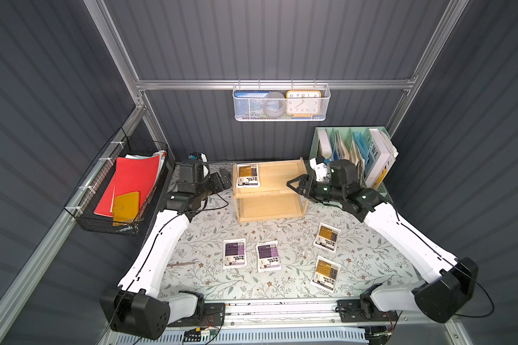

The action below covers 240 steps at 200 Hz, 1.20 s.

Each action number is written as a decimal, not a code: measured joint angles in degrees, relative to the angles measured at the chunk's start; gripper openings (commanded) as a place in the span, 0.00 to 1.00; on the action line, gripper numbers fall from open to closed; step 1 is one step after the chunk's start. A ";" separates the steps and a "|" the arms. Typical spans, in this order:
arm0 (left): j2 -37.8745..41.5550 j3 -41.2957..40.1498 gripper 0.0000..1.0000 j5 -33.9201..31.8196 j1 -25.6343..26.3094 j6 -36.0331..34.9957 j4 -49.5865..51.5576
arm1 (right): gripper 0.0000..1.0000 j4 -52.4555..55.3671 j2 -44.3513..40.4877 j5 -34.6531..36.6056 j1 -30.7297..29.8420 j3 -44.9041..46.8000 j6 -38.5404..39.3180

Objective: Place the bagged coffee beans on the shelf by color
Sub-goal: Move the bagged coffee beans to the center of the board.

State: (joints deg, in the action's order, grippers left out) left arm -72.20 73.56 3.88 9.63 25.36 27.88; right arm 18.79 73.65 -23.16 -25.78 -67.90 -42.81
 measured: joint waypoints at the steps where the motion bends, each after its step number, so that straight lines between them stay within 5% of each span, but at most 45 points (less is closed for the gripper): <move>1: 0.13 -0.15 1.00 -0.13 0.20 0.00 0.00 | 0.71 -0.04 -0.35 0.07 0.15 0.55 -0.11; 45: 3.28 -8.33 1.00 -1.70 11.47 2.19 -2.32 | 0.71 6.73 -16.90 3.50 4.26 20.76 -4.26; 116: 3.10 -18.99 1.00 -5.97 20.96 7.41 -8.94 | 0.71 26.47 -26.80 6.60 4.26 27.91 -5.81; 178: -0.28 -18.97 1.00 -7.78 23.39 7.48 -12.55 | 0.73 36.76 -29.79 8.39 3.30 35.47 -7.56; 240: -1.90 -18.64 1.00 -7.76 23.41 7.45 -13.97 | 0.74 36.13 -26.95 7.74 2.08 38.82 -9.18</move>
State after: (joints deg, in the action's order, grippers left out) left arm -74.11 54.92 -3.88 33.04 32.82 13.91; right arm 54.92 46.70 -15.42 -23.70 -29.08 -51.99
